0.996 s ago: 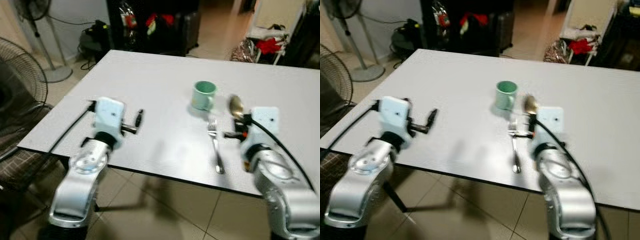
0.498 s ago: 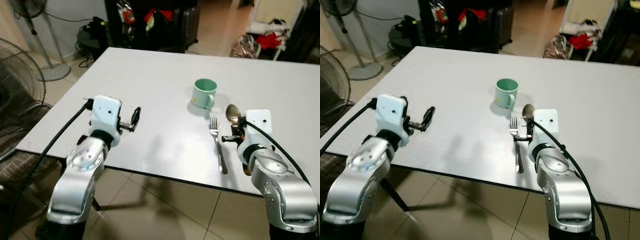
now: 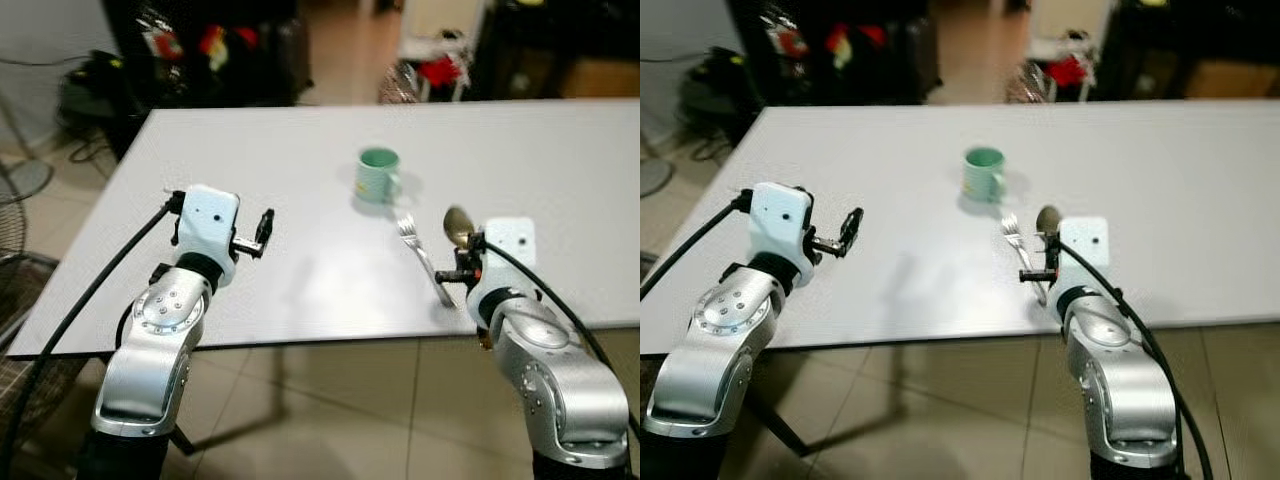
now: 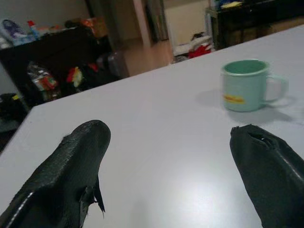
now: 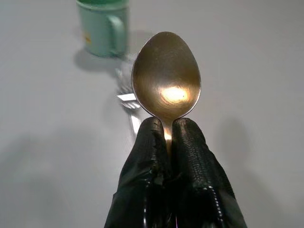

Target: Setting the table

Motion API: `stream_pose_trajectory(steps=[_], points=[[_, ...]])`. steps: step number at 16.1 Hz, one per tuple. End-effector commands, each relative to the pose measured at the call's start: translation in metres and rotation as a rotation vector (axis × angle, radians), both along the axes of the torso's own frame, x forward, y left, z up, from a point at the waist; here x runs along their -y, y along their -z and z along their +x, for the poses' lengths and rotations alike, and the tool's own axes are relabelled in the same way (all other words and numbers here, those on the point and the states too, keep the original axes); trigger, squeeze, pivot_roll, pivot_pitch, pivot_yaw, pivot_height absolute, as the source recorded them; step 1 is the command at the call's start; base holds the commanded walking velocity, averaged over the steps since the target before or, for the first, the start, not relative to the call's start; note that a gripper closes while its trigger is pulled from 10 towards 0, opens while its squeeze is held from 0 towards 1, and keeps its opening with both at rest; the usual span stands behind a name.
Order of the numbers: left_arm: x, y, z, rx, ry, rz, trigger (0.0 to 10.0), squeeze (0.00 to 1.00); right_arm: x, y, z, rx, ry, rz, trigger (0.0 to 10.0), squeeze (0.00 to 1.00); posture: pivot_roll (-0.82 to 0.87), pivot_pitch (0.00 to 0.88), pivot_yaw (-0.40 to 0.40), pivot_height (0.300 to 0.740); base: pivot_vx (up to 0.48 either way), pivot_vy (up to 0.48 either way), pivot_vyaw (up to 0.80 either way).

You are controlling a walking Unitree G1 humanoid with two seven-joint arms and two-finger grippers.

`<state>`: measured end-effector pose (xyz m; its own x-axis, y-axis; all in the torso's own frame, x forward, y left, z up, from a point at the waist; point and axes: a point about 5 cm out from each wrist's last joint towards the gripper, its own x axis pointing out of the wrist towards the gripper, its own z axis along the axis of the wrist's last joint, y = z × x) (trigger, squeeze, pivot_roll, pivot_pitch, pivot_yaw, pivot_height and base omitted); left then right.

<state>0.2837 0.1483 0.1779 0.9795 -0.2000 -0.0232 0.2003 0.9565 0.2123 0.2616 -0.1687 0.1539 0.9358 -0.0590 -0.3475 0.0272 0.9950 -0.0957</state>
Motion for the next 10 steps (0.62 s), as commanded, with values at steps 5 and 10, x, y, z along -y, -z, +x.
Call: stream_pose_trajectory(steps=[5,10], points=[[0.010,-0.001,0.000,-0.021,0.144,0.020,10.0,0.00,0.014,-0.001,0.032,-0.038,-0.097,-0.088,10.0,0.00,-0.16,0.000,0.062,0.740,0.000,0.000,0.00],[0.013,-0.001,-0.001,-0.064,0.266,0.021,10.0,0.00,0.033,-0.003,0.069,-0.026,-0.180,-0.126,10.0,0.00,-0.15,0.000,0.073,0.740,0.000,0.000,0.00]])
